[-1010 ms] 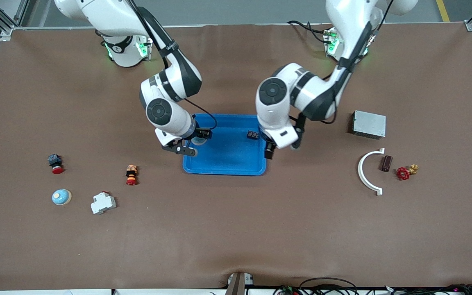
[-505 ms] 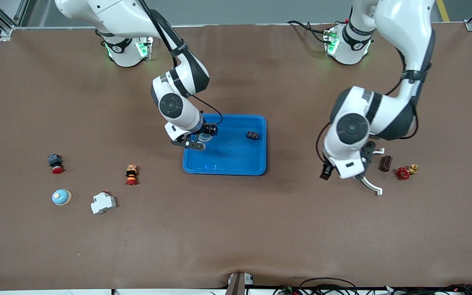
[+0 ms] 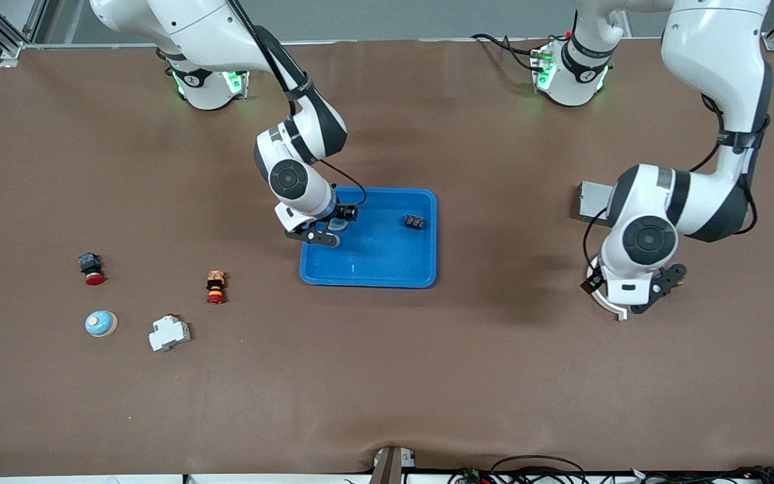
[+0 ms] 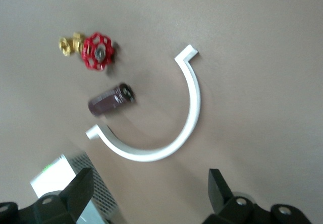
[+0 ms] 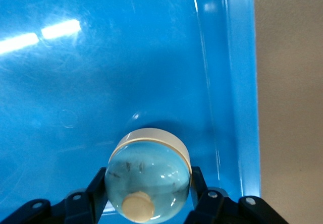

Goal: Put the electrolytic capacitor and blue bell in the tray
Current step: 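Release the bell in the tray while the left gripper moves to the capacitor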

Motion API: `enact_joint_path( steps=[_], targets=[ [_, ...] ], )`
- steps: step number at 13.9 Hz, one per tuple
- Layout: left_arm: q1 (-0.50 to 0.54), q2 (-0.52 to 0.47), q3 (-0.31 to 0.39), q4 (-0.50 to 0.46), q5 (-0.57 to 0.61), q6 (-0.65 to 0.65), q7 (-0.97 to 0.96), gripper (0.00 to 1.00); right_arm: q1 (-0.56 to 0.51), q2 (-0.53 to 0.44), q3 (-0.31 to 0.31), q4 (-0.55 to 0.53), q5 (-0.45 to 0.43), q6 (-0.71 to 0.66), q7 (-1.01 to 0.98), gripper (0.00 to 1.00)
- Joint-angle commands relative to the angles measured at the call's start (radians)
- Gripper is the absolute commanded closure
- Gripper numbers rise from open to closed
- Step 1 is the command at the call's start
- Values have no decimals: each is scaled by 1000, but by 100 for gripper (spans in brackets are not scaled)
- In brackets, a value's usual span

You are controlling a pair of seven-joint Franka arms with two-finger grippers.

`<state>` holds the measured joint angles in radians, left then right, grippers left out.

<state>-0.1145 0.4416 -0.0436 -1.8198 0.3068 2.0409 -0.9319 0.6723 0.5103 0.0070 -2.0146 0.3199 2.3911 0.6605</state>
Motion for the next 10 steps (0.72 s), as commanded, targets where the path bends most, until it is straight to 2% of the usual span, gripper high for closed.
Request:
enact_joint_path(
  steps=[1,2,3,4,5,6,8,10],
  targets=[
    [64,-14,-15,-47,26,54,206,0,20,7,-10,-15,27,34,5,92],
    [102,-12,-18,-74,26,105,272,0,23,7,-10,-13,27,34,5,89],
    [127,-11,-18,-100,26,163,331,0,24,7,-10,-13,27,33,5,79],
    [145,-8,-18,-119,26,195,399,2,24,7,-10,-13,27,31,4,62],
    [162,2,-18,-122,26,205,468,13,23,5,-10,-13,27,28,5,20],
    [177,5,-18,-125,26,214,535,16,24,1,-10,-13,27,19,5,0],
    [190,22,-18,-133,26,237,613,19,23,-41,-12,-6,27,-47,4,0],
    [191,40,-16,-145,26,260,660,25,7,-114,-21,17,24,-175,-2,0]
  ],
)
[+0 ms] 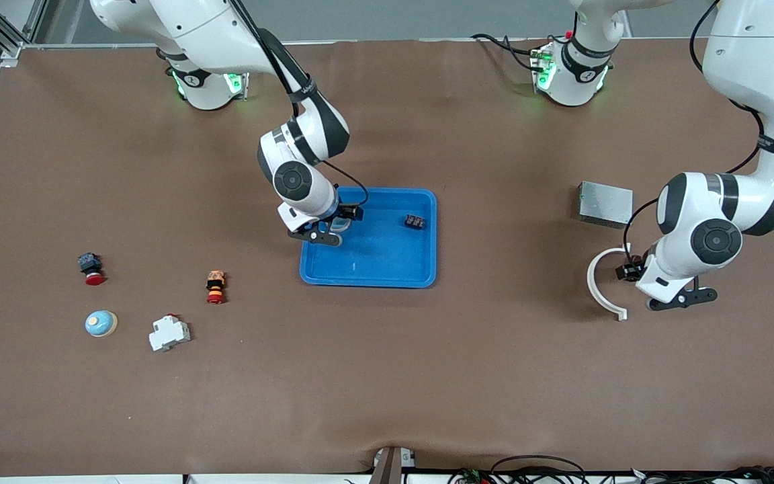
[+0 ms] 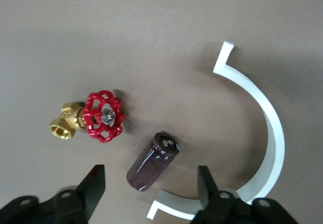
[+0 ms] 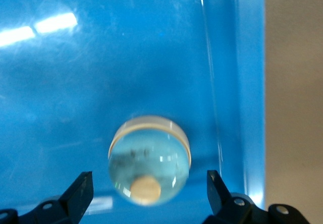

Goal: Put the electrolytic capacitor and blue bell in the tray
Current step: 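Release the bell in the tray while the left gripper moves to the capacitor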

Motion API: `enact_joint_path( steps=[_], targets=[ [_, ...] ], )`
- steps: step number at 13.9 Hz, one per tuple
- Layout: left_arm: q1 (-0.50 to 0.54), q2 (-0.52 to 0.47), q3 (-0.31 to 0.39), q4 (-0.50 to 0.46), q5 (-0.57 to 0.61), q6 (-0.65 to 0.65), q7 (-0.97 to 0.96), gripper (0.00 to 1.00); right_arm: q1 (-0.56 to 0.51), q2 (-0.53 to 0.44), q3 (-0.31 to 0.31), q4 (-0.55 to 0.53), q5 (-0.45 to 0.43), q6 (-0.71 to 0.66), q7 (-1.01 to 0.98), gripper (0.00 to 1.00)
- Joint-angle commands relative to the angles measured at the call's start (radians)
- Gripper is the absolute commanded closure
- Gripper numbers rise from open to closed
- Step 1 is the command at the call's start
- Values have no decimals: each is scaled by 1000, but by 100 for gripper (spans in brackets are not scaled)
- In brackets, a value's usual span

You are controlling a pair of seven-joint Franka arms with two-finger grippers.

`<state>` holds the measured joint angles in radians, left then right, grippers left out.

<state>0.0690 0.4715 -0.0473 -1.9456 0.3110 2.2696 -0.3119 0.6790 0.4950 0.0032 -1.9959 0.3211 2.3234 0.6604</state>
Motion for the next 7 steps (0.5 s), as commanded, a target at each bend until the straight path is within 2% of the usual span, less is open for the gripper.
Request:
enact_joint_path(
  steps=[1,4,7],
  targets=[
    [18,16,-13,-30,22,60,59,27,-27,-140,-25,21,15,-193,-11,0],
    [46,27,-11,-73,22,148,137,31,-180,-217,-37,151,-55,-498,-164,0],
    [57,41,-13,-75,23,153,163,38,-364,-213,-37,371,-152,-746,-414,0]
  ],
)
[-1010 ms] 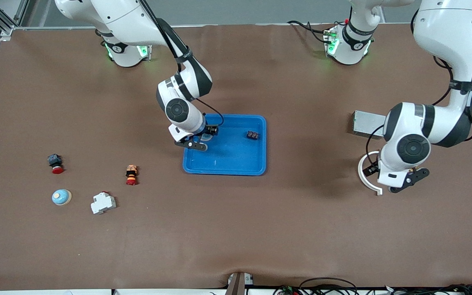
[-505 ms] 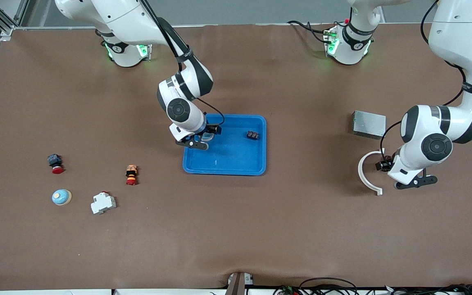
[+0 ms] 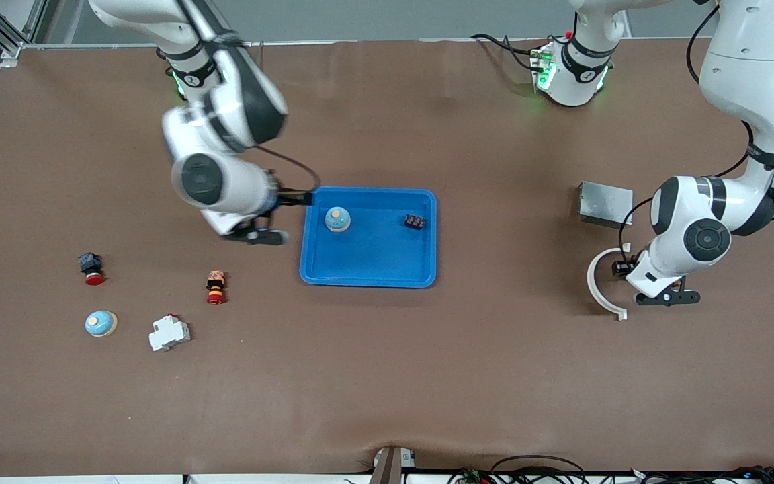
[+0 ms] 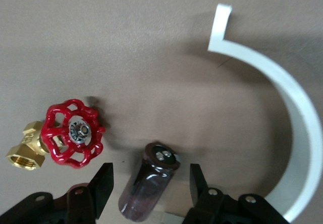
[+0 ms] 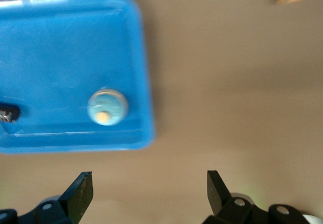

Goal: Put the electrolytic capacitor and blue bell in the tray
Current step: 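Grasp the brown capacitor with the left gripper while the right gripper reaches the bell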

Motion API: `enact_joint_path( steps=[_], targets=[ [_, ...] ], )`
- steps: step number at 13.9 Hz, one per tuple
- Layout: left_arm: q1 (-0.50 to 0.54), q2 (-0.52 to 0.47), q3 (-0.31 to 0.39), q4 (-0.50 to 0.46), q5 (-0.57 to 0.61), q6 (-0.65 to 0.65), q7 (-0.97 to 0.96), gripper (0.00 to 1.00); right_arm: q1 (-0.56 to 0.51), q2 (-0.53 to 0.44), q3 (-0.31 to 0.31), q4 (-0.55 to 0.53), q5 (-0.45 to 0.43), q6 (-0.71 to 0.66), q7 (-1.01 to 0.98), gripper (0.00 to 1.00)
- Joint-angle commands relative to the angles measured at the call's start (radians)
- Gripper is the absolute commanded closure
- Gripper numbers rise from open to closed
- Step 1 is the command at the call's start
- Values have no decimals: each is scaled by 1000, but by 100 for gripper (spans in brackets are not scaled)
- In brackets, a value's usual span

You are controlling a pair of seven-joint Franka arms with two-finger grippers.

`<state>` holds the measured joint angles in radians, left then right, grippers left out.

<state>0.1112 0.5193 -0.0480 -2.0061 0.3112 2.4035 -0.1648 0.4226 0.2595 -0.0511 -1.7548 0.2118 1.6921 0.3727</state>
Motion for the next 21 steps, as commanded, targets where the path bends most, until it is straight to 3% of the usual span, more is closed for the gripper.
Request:
enact_joint_path(
  steps=[1,4,5,6,9,11,16,21],
  targets=[
    [15,-1,-12,-16,23,19,16,43,-163,26,17,183,-86,-149,-224,0],
    [15,-4,-10,-19,23,19,16,77,-290,40,17,230,-228,-135,-550,0],
    [13,-13,-10,-17,23,16,19,92,-332,64,17,248,-253,-114,-640,0],
    [13,-25,-12,-11,23,9,27,100,-373,84,17,261,-268,-82,-725,0],
    [13,-99,-13,1,22,-7,48,100,-468,147,17,261,-308,67,-947,0],
    [5,-134,-24,39,6,-93,45,100,-533,228,17,264,-311,163,-1024,0],
    [7,-192,-134,96,-135,-267,-60,100,-617,401,17,265,-311,478,-1241,0],
    [-2,-190,-289,131,-141,-293,-388,100,-619,454,17,265,-311,550,-1255,0]
  ],
)
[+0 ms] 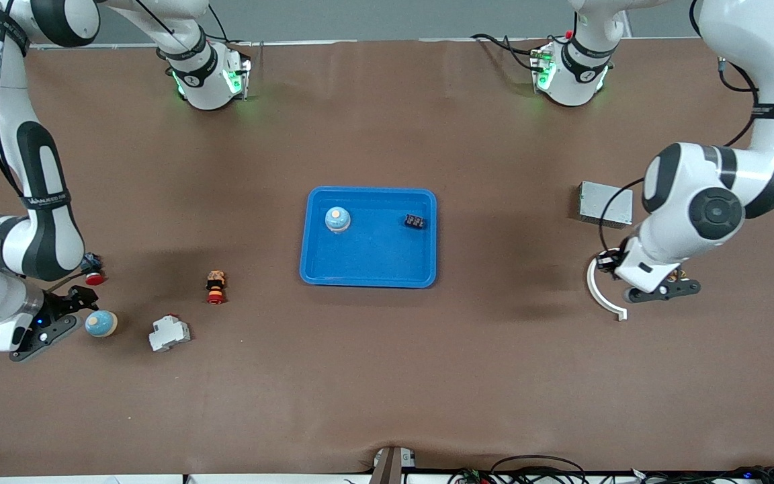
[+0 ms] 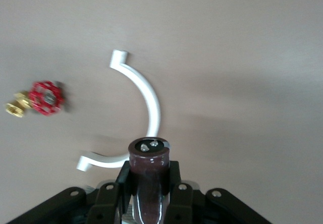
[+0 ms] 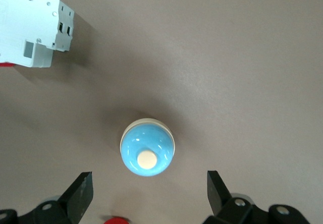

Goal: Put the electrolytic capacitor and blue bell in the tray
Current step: 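Carry the capacitor to the tray while the right gripper lifts the second bell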

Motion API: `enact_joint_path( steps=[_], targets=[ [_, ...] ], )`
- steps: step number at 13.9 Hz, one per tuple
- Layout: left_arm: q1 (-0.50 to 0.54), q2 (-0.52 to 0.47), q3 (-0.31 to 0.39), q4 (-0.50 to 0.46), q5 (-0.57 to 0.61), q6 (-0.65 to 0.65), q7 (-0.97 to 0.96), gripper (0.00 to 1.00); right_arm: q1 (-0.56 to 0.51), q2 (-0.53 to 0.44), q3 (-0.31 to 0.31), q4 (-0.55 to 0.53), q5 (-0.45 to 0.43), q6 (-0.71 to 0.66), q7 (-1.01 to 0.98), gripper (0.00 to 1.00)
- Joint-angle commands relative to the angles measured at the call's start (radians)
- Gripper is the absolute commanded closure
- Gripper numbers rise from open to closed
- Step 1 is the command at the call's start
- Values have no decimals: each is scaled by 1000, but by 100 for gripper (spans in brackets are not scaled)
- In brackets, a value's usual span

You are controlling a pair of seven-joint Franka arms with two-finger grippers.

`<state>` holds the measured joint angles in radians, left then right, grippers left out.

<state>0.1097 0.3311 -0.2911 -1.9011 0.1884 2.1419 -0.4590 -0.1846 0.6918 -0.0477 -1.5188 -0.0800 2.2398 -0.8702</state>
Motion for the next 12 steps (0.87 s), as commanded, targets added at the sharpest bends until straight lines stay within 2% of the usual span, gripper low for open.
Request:
enact_joint_path(
  steps=[1,3,6,12],
  targets=[
    [-4,14,-75,37,-17,-33,-163,100,-12,32,14,29,-20,30,-16,0],
    [-45,40,-109,68,-17,-31,-304,100,-25,54,14,29,-18,44,-30,0],
    [-149,110,-109,135,-17,-31,-498,100,-30,77,14,28,-15,46,-41,0],
    [-343,310,-100,336,-3,-20,-896,100,-35,107,15,25,0,47,-41,0]
  ],
)
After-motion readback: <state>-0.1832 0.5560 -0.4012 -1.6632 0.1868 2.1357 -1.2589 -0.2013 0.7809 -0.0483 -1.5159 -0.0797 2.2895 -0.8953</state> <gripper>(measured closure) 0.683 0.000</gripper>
